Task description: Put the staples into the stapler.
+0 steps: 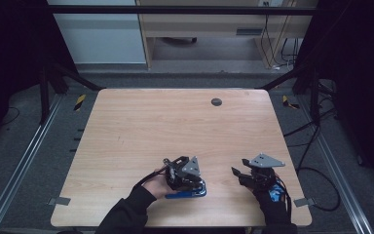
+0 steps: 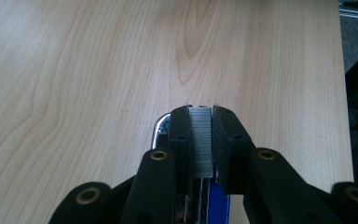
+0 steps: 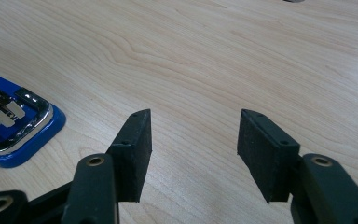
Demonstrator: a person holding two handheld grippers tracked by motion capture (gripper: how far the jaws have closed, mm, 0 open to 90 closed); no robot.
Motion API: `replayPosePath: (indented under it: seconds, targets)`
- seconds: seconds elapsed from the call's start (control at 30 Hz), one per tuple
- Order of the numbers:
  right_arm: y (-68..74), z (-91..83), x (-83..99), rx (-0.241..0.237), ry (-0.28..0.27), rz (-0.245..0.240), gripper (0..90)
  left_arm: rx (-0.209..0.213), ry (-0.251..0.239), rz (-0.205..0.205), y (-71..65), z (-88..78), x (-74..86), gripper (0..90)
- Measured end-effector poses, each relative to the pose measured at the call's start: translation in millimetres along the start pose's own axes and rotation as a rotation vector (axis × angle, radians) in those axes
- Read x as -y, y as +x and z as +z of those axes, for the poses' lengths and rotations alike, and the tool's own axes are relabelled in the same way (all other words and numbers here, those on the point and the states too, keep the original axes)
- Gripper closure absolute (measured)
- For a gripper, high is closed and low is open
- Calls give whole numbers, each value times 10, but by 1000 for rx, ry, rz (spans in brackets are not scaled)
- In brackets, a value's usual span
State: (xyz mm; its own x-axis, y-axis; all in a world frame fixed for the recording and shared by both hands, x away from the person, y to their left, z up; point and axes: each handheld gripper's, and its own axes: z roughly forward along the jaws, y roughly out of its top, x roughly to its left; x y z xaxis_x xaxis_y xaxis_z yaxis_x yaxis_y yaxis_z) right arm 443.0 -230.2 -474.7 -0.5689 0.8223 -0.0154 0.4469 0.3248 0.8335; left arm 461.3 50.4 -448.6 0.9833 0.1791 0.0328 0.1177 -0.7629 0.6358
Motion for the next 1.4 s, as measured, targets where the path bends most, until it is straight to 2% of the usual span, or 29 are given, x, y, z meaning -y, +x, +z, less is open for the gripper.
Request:
replayPosePath:
  seconds: [0.2, 1.2, 1.4]
  targets:
    - [-1, 1, 0, 0, 0, 1, 450, -4, 12, -1, 12, 20, 3, 774]
    - [0, 2, 0, -2, 5, 4, 453, 9, 7, 0, 56, 27, 17, 773]
    - [1, 1, -1, -2, 4, 2, 453, 26, 10, 1, 62, 38, 23, 773]
